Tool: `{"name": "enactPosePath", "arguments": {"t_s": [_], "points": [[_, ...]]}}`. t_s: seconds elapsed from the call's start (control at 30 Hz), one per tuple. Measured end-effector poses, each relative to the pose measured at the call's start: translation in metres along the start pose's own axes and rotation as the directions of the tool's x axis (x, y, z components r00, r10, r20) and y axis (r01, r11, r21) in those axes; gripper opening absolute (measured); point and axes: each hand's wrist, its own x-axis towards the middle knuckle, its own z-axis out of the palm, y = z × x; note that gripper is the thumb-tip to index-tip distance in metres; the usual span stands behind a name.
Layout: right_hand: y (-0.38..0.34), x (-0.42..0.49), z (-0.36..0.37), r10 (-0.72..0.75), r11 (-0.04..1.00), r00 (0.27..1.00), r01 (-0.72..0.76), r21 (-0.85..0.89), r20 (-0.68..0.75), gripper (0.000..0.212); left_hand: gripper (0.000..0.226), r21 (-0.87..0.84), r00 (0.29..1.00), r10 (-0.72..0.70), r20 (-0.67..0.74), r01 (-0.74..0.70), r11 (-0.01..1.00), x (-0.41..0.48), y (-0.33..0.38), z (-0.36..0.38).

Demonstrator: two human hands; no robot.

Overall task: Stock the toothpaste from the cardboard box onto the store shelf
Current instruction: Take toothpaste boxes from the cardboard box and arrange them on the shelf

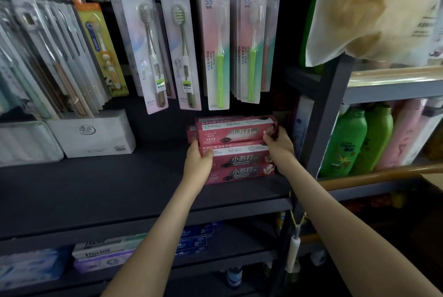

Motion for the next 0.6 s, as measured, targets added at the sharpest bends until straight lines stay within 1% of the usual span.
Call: {"name": "enactPosePath", "arguments": {"t_s": [0.07, 0.13, 0.2, 0.23, 0.3, 0.4, 0.47, 0.6], "points": [[0.002, -0.003, 0.0, 0.039, 0.999, 0.999, -0.039, 0.017, -0.01, 0.05, 0.055, -0.012, 1.0, -0.024, -0.021, 0.023, 1.0, -0.004, -0.001, 0.002], [0.006, -0.01, -0.001, 0.063, 0.994, 0.998, -0.064, 0.088, 0.008, 0.059, 0.055, -0.015, 0.999, -0.03, -0.026, 0.03, 0.999, -0.009, -0.003, 0.004], [0.013, -0.021, -0.002, 0.07, 0.976, 0.997, -0.078, 0.203, 0.045, 0.061, 0.054, -0.004, 0.999, -0.022, -0.024, 0.022, 1.0, -0.013, -0.005, 0.007], [0.017, -0.026, -0.003, 0.054, 0.971, 0.996, -0.067, 0.228, 0.064, 0.059, 0.05, -0.009, 1.0, -0.013, -0.025, 0.012, 1.0, -0.014, -0.005, 0.008], [0.023, -0.033, -0.001, 0.016, 0.979, 0.996, -0.034, 0.203, 0.089, 0.054, 0.043, -0.028, 1.0, 0.001, -0.021, -0.002, 1.0, -0.017, -0.005, 0.009], [0.023, -0.03, 0.0, 0.009, 0.981, 0.997, -0.024, 0.194, 0.076, 0.052, 0.042, -0.024, 1.0, 0.009, -0.005, -0.009, 1.0, -0.018, -0.003, 0.009], [0.023, -0.027, 0.001, 0.018, 0.981, 0.998, -0.031, 0.193, 0.068, 0.055, 0.046, 0.004, 1.0, 0.016, -0.002, -0.016, 1.0, -0.016, -0.006, 0.01], [0.026, -0.022, 0.003, 0.007, 0.98, 0.997, -0.021, 0.196, 0.073, 0.062, 0.062, 0.055, 1.0, 0.016, 0.004, -0.016, 0.998, -0.013, -0.012, 0.011]]}}
